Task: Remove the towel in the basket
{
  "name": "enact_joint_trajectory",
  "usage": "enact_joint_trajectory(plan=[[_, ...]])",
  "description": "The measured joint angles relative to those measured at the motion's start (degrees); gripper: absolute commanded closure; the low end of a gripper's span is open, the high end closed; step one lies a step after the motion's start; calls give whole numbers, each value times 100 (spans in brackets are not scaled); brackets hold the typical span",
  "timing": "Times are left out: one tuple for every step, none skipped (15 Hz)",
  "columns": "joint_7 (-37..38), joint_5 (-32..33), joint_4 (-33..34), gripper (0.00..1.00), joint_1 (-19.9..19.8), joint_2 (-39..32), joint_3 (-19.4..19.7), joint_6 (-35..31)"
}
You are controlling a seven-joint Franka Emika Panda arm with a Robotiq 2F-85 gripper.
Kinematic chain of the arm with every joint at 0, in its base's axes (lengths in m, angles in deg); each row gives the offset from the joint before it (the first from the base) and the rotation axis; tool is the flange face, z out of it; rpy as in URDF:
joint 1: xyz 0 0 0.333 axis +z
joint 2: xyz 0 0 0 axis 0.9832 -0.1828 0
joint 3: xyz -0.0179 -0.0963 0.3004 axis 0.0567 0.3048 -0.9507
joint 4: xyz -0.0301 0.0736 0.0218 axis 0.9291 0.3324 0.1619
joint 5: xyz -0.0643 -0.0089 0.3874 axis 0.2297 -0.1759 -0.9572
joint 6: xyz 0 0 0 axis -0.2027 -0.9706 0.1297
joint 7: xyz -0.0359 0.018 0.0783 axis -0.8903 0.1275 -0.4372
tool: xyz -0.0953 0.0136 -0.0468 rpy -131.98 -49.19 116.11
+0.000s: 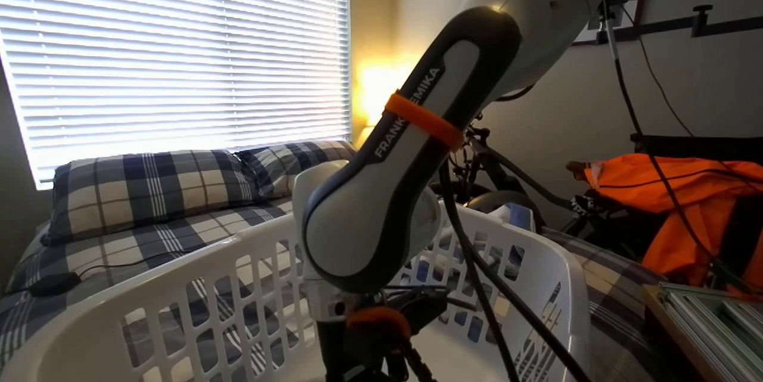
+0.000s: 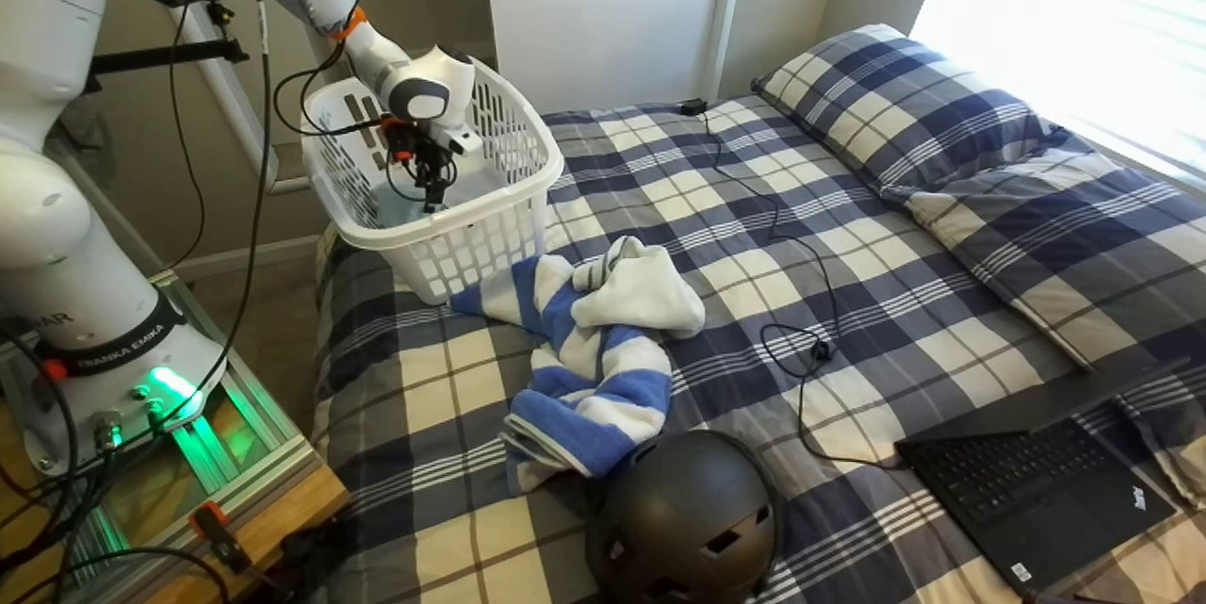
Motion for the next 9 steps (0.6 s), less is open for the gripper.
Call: enact_joint_trajectory(plan=[[0,0,106,0,8,-89,-17,-19],[0,0,218,25,20,-175,-31,-22],[0,0,330,28,40,-262,-40,-22],[0,3,442,34,69,-348,-43,-21],[0,4,549,43,97,-432,-52,-20],[0,4,658,49,125,-516,-67,-15],[0,6,746,55,153,-587,-77,-12],[0,8,831,63,174,-652,-91,2],[0,8,900,69,188,-700,-106,22]])
